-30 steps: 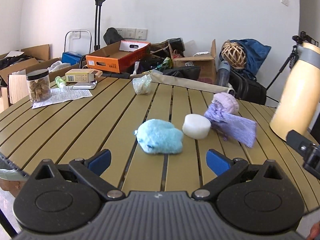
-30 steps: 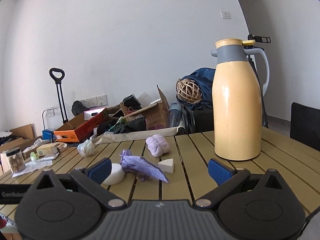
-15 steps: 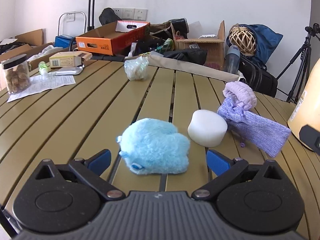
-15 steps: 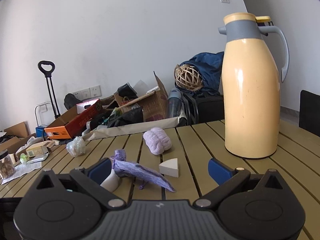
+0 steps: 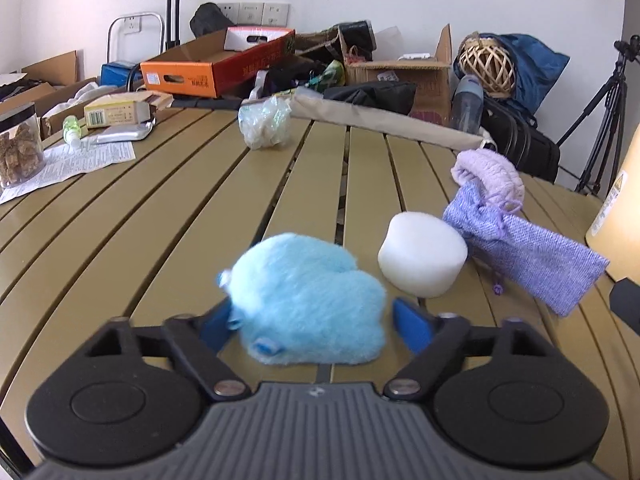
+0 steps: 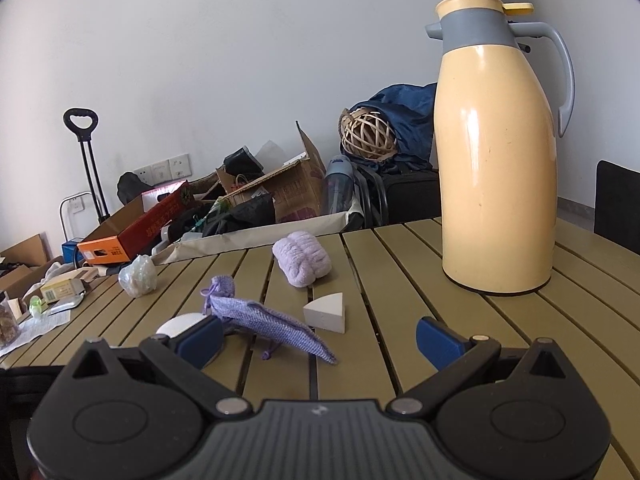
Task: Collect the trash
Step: 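Close the left gripper on the light-blue plush toy, then close the right gripper on the lilac mesh bag while the left holds the plush, then lift the plush and mesh bag off the table and carry toward the bin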
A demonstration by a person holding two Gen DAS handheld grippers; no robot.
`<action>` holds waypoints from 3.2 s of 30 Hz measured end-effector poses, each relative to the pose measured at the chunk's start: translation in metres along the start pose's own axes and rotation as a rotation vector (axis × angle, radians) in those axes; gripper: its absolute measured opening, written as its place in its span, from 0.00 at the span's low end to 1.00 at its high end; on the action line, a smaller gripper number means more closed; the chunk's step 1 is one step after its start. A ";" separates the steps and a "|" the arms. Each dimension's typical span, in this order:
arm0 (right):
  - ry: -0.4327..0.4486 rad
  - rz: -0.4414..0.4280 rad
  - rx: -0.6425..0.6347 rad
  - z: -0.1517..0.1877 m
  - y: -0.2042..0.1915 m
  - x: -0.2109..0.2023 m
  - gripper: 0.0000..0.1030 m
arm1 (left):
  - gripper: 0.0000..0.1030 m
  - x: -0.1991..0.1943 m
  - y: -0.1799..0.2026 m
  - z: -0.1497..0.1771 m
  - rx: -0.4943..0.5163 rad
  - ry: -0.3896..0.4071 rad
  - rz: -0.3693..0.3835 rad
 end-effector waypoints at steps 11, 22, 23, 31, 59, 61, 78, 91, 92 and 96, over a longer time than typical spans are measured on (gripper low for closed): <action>0.002 -0.007 -0.031 0.000 -0.012 0.004 1.00 | 0.64 -0.016 -0.013 -0.008 -0.019 0.050 0.027; -0.029 0.029 -0.142 -0.006 -0.037 0.023 1.00 | 0.64 -0.029 -0.041 -0.023 -0.055 0.078 0.066; -0.034 0.032 -0.160 -0.008 -0.040 0.026 1.00 | 0.64 -0.030 -0.044 -0.024 -0.061 0.080 0.069; -0.142 0.040 -0.322 -0.006 -0.056 0.064 0.99 | 0.64 -0.036 -0.066 -0.033 -0.093 0.098 0.059; -0.153 -0.032 -0.463 0.009 -0.079 0.090 0.04 | 0.64 -0.046 -0.082 -0.039 -0.115 0.119 0.052; -0.122 -0.026 -0.477 0.006 -0.080 0.083 0.03 | 0.64 -0.047 -0.083 -0.039 -0.116 0.121 0.053; 0.086 -0.044 -0.448 -0.024 -0.082 -0.016 0.03 | 0.64 -0.087 -0.077 -0.031 -0.077 0.166 0.104; 0.128 -0.093 -0.403 -0.012 -0.082 -0.113 0.03 | 0.64 -0.153 -0.060 0.005 0.021 0.247 0.155; 0.127 -0.098 -0.406 -0.009 -0.082 -0.121 0.03 | 0.64 -0.159 -0.060 0.008 0.022 0.253 0.162; 0.117 -0.119 -0.404 0.001 -0.083 -0.149 0.03 | 0.64 -0.180 -0.062 0.026 0.030 0.264 0.184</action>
Point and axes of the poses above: each gripper's, at about its wrist camera, not at the fingertips, and x roughly the way its jaws point, y to its right, z to its underside, the point moved 7 cm from there along x, roughly the way its jaws point, and after that the axes turned 6 degrees about y, right-handed, at the moved point
